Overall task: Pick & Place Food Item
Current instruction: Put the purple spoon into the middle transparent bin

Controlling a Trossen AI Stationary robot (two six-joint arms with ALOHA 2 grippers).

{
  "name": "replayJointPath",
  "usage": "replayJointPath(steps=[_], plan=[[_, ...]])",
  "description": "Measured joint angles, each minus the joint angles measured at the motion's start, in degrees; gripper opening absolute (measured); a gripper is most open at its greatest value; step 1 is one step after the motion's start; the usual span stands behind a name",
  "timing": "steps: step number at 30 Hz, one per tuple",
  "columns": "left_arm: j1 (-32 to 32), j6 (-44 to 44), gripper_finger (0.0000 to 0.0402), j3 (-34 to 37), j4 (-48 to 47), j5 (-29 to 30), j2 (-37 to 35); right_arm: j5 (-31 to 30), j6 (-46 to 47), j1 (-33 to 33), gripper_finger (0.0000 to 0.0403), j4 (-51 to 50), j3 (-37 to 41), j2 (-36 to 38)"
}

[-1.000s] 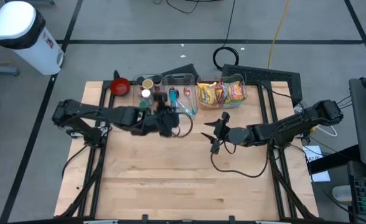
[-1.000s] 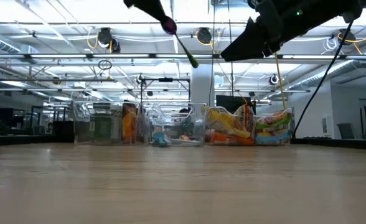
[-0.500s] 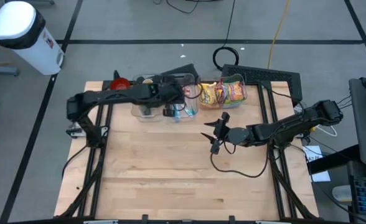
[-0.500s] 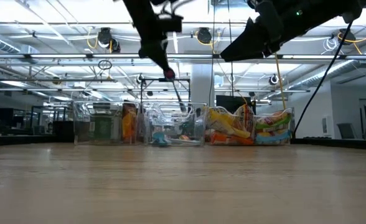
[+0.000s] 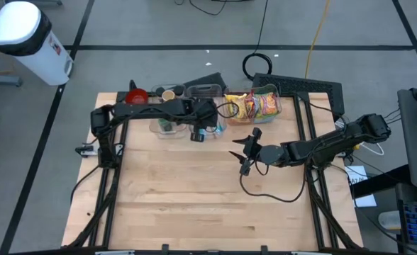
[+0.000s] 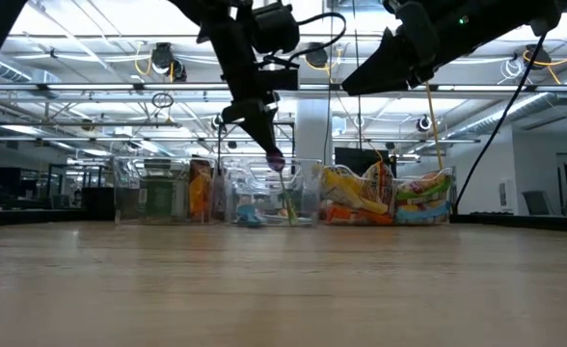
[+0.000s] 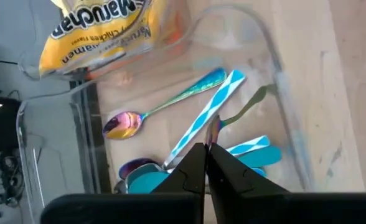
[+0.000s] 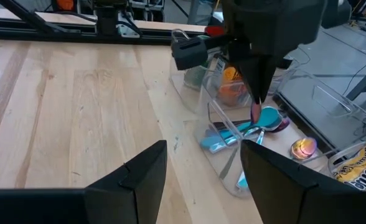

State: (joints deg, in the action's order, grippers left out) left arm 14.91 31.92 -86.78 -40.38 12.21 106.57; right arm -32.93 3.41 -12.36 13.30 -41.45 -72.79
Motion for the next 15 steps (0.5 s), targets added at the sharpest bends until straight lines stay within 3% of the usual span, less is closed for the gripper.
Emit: replayJointPath(steps=[4, 9, 15], plan=[[0.0, 0.6, 0.0012, 0.0, 0.5, 0.4, 0.4, 0.0, 0.0, 0.0, 0.0196, 0.0, 0.0, 0.0], [0.0, 0.7, 0.0011, 0.0, 2.8, 6.0, 0.7, 0.0, 0.0, 0.0, 0.0196, 0.0, 0.0, 0.0], [-0.4, 3.9, 0.008, 0.0, 9.1, 15.0, 1.0, 0.0, 0.0, 0.0, 0.0196, 0.0, 0.0, 0.0]])
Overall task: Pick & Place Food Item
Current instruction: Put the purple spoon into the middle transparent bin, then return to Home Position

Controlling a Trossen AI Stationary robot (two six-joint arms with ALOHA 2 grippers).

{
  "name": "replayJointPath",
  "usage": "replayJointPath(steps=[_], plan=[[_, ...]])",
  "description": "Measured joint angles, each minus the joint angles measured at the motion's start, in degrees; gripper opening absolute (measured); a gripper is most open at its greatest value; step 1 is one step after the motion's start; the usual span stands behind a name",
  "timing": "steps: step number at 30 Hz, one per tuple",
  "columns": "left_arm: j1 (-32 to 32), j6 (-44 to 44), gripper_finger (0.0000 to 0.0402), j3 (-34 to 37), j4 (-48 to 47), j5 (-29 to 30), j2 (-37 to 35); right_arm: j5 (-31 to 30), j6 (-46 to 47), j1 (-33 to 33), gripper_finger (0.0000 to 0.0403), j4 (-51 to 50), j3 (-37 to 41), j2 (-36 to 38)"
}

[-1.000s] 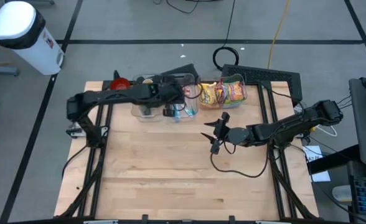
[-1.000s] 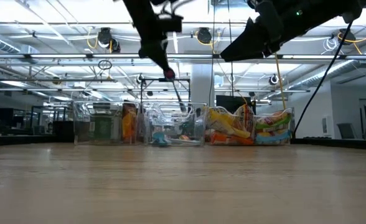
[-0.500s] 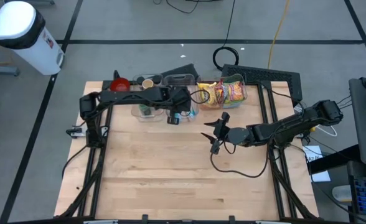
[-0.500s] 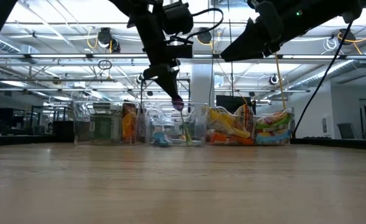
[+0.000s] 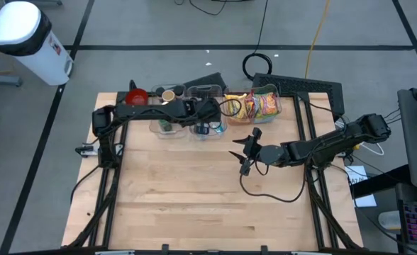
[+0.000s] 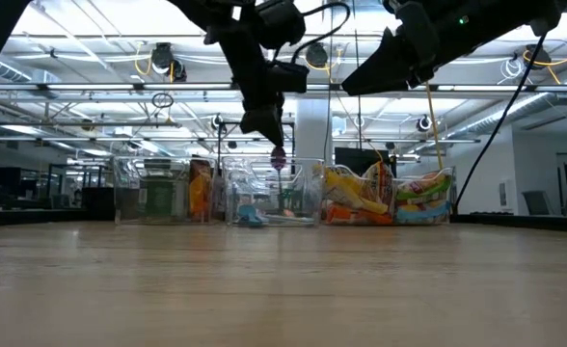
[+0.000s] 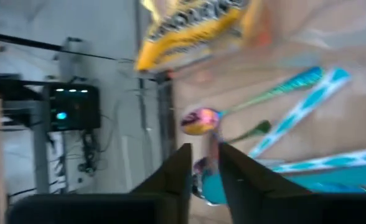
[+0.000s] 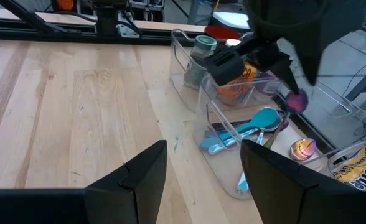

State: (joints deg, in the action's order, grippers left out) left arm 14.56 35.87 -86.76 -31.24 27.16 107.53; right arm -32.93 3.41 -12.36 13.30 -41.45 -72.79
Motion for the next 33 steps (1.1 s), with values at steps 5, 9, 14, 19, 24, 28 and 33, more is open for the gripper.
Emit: replayJointPath(steps=[5, 9, 14, 19, 24, 28, 33], plan=[[-0.8, -0.6, 0.0171, 0.0, 3.0, 5.0, 0.0, 0.0, 0.0, 0.0, 0.0196, 0.0, 0.0, 0.0], [-1.6, -1.6, 0.0235, 0.0, 3.9, 8.5, 0.0, 0.0, 0.0, 0.0, 0.0196, -0.1, 0.0, 0.0], [-4.3, -4.7, 0.0279, 0.0, 3.7, 13.5, -0.9, 0.0, 0.0, 0.0, 0.0196, -0.3, 0.0, 0.0], [-7.9, -12.6, 0.0291, 0.0, 1.2, 11.2, -3.5, 0.0, 0.0, 0.0, 0.0196, -1.2, 0.0, 0.0], [-9.7, -22.8, 0.0286, 0.0, -8.8, -9.2, -10.5, 0.0, -0.4, 0.0, 0.0196, -4.5, 0.0, 0.0], [-10.1, -25.0, 0.0287, 1.9, -12.6, -27.4, -18.7, 0.0, -3.8, -0.2, 0.0196, -6.2, 0.0, 0.3], [-12.0, -26.9, 0.0291, 11.2, -8.2, -26.9, -33.4, -0.2, -5.1, -1.2, 0.0196, -13.3, 0.0, 4.5]])
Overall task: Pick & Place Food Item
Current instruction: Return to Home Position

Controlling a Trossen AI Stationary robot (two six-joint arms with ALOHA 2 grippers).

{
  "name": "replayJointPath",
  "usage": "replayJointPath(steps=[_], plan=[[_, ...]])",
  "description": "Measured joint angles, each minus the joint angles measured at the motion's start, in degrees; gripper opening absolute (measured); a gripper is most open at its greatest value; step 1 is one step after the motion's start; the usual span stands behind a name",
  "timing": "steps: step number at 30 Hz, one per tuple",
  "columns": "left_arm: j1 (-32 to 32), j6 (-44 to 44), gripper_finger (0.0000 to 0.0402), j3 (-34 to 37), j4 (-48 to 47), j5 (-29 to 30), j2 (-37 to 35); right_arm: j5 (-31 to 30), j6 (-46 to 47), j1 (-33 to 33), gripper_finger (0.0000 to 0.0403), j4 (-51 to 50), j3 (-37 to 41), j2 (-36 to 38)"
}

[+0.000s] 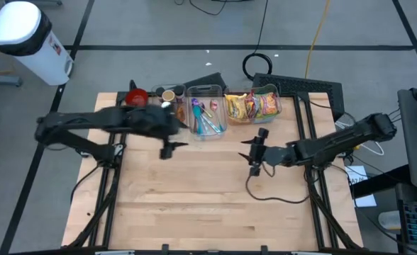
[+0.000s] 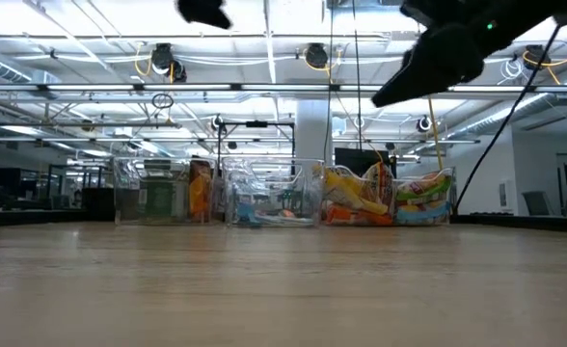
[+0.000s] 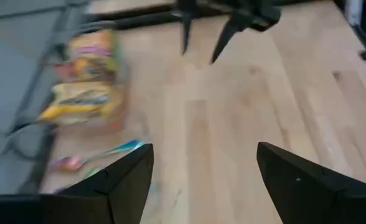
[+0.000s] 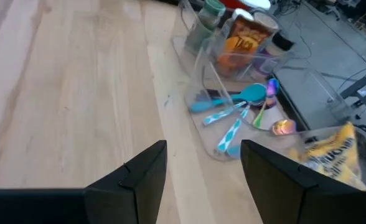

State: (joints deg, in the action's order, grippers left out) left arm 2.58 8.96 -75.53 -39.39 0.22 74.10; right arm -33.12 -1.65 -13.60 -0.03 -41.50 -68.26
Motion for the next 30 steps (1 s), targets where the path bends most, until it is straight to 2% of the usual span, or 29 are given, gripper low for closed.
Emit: replayJointPath(steps=[6, 12, 18, 21, 24, 27, 30], plan=[[-3.6, -5.0, 0.0287, 17.7, 6.7, 11.3, -21.1, 0.1, 0.9, -1.6, 0.0196, -8.7, 0.0, 13.2], [-6.9, -8.3, 0.0291, 32.4, 9.8, 17.2, -42.8, 0.2, -2.9, -2.7, 0.0196, -14.9, 0.0, 27.7], [-8.2, -11.8, 0.0286, 41.1, 9.9, 20.5, -61.7, 1.3, 8.3, -2.6, 0.0196, -24.0, 0.1, 36.1], [-8.5, -12.6, 0.0285, 44.4, 9.6, 20.4, -68.2, 6.1, 9.2, -2.6, 0.0196, -22.3, 2.8, 39.1], [-8.5, -13.2, 0.0285, 47.3, 9.8, 20.4, -72.2, 11.2, 6.5, -2.4, 0.0196, -12.8, 8.3, 42.2], [-8.5, -13.7, 0.0285, 50.6, 12.5, 20.3, -73.7, 15.2, 4.8, -1.1, 0.0196, -3.8, 13.4, 45.0], [-8.5, -12.3, 0.0285, 53.3, 16.6, 18.6, -73.8, 17.9, 4.6, 1.2, 0.0196, 0.1, 16.7, 47.4]])
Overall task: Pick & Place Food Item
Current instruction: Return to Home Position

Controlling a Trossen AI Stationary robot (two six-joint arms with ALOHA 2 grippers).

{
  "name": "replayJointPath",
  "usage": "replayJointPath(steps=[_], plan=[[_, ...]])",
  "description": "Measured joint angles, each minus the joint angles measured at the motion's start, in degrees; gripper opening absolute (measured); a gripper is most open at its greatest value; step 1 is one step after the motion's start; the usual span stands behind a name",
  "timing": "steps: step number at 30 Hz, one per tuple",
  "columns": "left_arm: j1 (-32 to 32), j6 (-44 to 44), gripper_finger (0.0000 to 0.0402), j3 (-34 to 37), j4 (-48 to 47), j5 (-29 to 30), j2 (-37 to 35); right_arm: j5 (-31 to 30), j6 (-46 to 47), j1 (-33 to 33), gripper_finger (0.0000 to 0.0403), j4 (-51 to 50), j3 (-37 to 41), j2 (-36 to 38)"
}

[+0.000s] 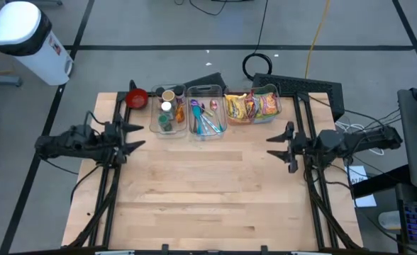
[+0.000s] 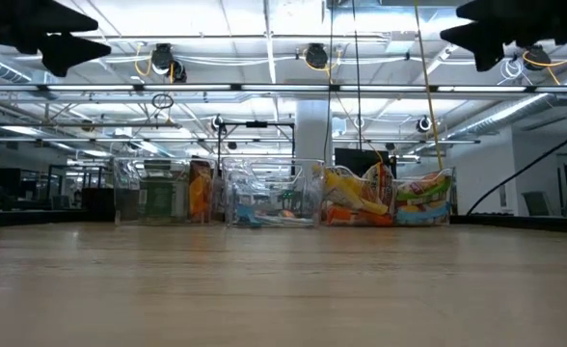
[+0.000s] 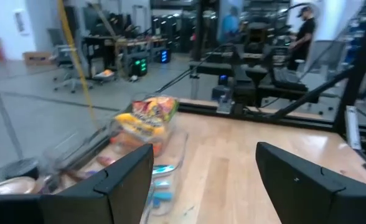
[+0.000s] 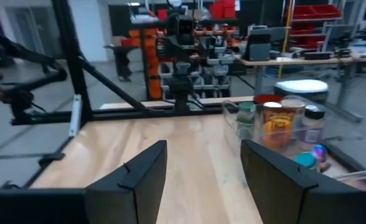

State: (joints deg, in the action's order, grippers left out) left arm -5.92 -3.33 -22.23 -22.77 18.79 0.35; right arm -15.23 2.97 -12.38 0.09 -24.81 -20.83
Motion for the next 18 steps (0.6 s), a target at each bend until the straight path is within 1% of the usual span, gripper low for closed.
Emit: replayJointPath(steps=[3, 6, 9, 11, 15, 18], plan=[[0.0, 1.6, 0.0285, 2.6, 4.1, -2.3, 0.0, 4.0, 1.6, 2.6, 0.0196, 1.9, 3.1, 2.1], [0.0, 1.9, 0.0285, 4.5, 5.5, -2.5, 0.0, 8.0, 2.9, 5.4, 0.0196, 5.1, 7.0, 3.5], [0.0, 1.8, 0.0285, 5.7, 6.1, -1.8, 0.0, 9.6, 4.8, 8.6, 0.0196, 9.4, 10.7, 3.9], [0.0, 1.7, 0.0285, 6.2, 5.8, -1.8, 0.0, 10.4, 5.4, 10.8, 0.0196, 10.6, 12.6, 3.9], [0.0, 1.8, 0.0285, 6.3, 6.1, -1.7, 0.0, 15.5, 3.6, 14.5, 0.0197, 10.6, 14.4, 4.8], [0.0, 3.0, 0.0285, 6.3, 7.0, -1.7, 0.0, 16.9, 2.6, 15.6, 0.0197, 10.9, 14.5, 6.9]])
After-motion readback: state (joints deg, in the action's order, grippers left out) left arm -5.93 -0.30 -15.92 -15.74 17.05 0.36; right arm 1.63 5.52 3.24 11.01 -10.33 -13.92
